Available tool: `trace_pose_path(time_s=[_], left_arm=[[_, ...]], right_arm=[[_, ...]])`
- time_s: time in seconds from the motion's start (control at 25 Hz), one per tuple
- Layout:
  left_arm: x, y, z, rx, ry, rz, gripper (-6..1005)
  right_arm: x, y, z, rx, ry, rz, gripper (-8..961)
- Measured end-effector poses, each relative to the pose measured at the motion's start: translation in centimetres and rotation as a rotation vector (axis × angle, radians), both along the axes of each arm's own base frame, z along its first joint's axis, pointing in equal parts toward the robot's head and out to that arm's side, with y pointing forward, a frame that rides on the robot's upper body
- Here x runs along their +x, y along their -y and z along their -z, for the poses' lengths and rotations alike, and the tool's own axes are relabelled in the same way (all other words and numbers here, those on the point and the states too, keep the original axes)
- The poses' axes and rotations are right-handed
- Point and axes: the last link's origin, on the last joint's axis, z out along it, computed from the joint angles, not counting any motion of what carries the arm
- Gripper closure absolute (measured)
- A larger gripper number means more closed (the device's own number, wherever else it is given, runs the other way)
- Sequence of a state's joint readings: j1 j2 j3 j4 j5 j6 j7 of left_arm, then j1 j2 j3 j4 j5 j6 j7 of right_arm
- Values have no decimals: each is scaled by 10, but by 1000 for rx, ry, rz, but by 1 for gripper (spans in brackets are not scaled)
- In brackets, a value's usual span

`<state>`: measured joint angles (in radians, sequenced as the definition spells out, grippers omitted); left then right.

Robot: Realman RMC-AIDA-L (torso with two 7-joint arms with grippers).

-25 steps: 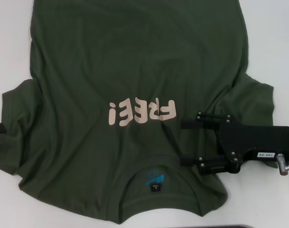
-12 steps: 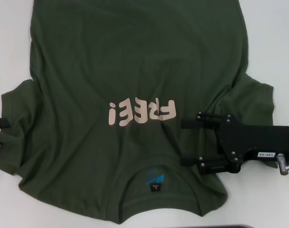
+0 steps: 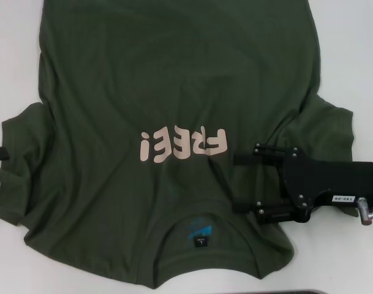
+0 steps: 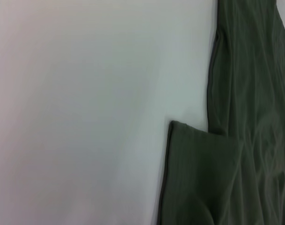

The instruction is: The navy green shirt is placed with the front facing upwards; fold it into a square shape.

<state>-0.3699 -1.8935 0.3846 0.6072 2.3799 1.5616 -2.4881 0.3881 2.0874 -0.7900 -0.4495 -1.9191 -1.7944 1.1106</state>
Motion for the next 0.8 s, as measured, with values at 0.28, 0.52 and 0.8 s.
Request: trace_pose_path(time_s=[0.28, 0.52, 0.8], left_arm=[[2, -2, 1, -3, -1, 8, 351], [3, -3, 4, -7, 0, 8, 351], [3, -3, 5, -6, -1, 6, 352]], right_arm=[[0, -1, 0, 2, 0, 0, 38], [1, -1, 0, 4, 5, 3, 38], [2, 0, 0, 4, 7, 6, 38]])
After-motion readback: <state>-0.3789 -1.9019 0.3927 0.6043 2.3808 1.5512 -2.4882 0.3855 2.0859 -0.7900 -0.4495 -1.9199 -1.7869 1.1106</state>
